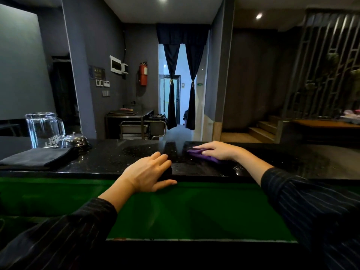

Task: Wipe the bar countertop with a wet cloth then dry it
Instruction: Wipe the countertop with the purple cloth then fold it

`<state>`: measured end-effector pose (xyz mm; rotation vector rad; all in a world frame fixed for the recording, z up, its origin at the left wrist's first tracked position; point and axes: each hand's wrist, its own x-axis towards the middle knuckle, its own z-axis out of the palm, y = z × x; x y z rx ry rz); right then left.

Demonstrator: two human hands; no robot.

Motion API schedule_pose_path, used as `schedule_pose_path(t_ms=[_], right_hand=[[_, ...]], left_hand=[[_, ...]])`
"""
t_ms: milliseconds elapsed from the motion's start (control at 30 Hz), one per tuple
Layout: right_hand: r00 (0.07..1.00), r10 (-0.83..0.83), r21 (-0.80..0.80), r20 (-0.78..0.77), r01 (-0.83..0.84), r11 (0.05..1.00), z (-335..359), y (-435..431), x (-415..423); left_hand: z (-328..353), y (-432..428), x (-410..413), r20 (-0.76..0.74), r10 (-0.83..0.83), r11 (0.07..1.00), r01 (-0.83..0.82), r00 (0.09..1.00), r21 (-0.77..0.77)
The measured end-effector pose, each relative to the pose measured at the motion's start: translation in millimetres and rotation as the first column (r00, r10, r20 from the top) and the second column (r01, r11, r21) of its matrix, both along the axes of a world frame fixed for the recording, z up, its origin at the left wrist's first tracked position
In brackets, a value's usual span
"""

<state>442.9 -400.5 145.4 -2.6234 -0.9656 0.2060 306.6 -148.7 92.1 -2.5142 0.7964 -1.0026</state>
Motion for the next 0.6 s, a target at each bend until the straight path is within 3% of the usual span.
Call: schedule_pose_path(t_ms=[67,167,333,467,600], right_hand=[[0.985,-0.173,0.057,-0.012,0.174,0.983,-7.5,-18.2,7.2],[0.963,-0.27,0.002,0.025,0.27,0.963,-12.0,-5.7,1.6],[0.981,-0.125,-0.078,0.146,0.137,0.988,-8.2,54.7,-49.7],[0.986,-0.046,0.025,0.162,0.043,0.999,-20.5,63.7,-82.4],[0.988,-0.117,0.161,0.106,0.099,0.982,-19.9,1.1,-96.4]], left_hand=[[-0.7,1.0,1.1,0.013,-0.006,1.0,0.006,1.0,0.01],[0.0,0.6,1.1,0.043,-0.029,0.999,0.028,0.999,0.025],[-0.1,-0.3,1.8,0.049,-0.038,0.997,0.034,0.998,0.065],[0.6,-0.2,0.1,0.009,-0.034,0.998,0.034,0.999,0.058],[-2.0,0.8,-2.8,-0.068,0.006,0.995,-0.013,0.998,-0.1]])
